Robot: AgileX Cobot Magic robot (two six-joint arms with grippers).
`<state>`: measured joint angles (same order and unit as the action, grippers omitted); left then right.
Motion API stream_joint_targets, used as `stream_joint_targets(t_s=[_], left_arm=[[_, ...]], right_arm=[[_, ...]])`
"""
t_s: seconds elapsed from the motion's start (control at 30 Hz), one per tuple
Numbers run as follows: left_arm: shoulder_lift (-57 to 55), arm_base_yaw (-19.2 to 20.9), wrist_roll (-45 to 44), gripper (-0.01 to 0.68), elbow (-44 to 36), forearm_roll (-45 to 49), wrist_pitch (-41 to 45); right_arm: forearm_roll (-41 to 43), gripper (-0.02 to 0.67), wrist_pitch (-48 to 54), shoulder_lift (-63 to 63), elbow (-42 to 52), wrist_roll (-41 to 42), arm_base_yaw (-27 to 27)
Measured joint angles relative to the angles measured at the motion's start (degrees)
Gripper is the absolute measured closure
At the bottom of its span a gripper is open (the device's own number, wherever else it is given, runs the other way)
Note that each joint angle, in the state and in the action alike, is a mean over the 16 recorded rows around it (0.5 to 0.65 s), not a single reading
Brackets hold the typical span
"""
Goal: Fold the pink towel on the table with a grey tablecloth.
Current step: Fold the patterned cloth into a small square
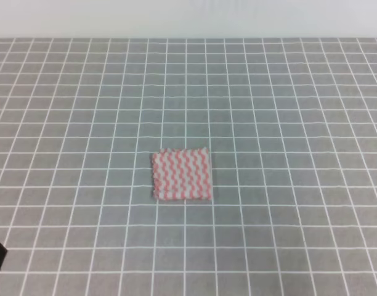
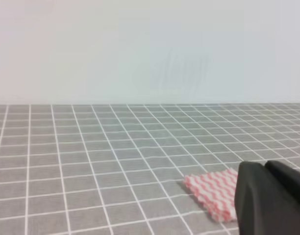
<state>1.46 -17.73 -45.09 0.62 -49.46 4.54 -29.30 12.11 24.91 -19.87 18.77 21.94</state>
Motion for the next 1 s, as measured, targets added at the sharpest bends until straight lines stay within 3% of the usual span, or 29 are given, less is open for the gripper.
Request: stream_joint_targets(t_s=[0.53,1.0], left_arm=[[0.0,0.0,0.0,0.673,-1.0,-0.1,0.2],[0.2,0.0,0.0,0.673,-1.0,-0.2,0.0]], right_arm=[[2.4,0.651,-3.4,-3.1,4.3,0.9,-1.0],[6.2,0.651,-8.6,-19.4,16.4,0.9,-15.8]])
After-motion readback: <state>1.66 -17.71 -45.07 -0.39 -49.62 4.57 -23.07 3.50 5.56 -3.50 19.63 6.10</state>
